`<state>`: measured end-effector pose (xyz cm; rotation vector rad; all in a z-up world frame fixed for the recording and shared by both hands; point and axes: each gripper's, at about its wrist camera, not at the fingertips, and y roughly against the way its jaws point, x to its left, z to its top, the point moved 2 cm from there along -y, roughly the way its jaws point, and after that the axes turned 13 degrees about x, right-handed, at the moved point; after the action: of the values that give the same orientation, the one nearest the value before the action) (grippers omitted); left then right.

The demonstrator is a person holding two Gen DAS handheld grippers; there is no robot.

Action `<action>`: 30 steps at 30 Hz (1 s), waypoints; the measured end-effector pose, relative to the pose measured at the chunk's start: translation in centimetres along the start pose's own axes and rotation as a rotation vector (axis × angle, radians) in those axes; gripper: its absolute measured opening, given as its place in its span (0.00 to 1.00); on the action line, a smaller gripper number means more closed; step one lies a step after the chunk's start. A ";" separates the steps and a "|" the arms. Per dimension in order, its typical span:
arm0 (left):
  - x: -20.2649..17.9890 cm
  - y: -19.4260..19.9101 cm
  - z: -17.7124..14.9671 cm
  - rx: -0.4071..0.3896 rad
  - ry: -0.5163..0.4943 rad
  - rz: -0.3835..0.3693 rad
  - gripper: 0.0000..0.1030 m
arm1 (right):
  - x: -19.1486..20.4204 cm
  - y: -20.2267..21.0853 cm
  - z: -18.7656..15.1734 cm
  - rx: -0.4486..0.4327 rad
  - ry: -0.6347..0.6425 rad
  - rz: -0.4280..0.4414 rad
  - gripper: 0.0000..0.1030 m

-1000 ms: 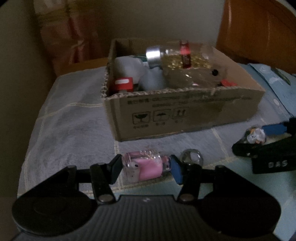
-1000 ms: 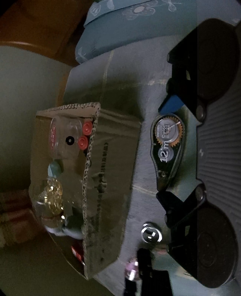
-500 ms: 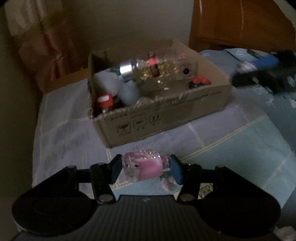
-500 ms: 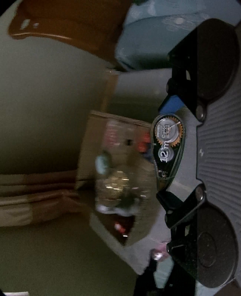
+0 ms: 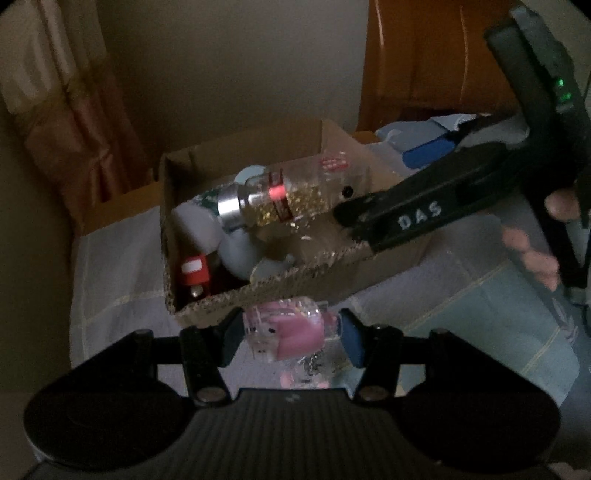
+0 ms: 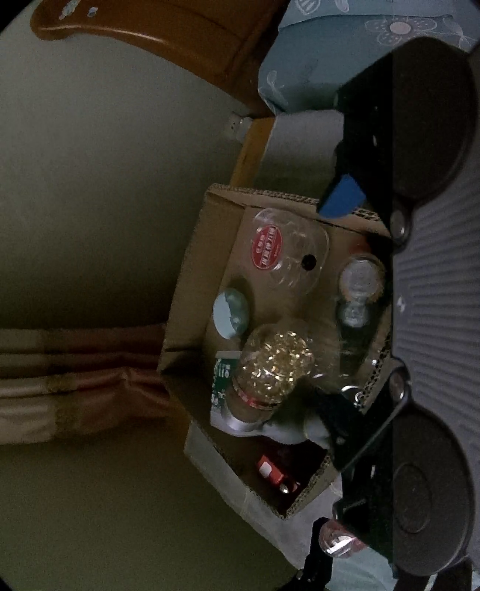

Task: Organize rigid objects
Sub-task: 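Carry the pink bottle and tape roller into the box and open both tools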

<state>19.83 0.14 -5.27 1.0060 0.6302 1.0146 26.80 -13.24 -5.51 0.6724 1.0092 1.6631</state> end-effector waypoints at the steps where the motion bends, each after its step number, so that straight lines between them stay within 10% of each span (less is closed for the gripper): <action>1: 0.0 0.1 0.2 -0.005 -0.002 0.000 0.52 | 0.0 0.0 0.0 0.001 -0.001 0.009 1.00; 17: 1.1 2.8 3.3 -0.056 0.010 0.018 0.52 | -1.2 -0.4 1.6 -0.039 -0.067 0.002 0.98; 30: 2.0 4.0 13.8 -0.131 0.005 0.056 0.52 | -4.0 0.5 -0.1 -0.039 -0.104 0.001 0.98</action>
<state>30.35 -2.67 4.26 0.9100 0.5354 1.0936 27.76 -17.13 -4.98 0.7261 0.9008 1.6272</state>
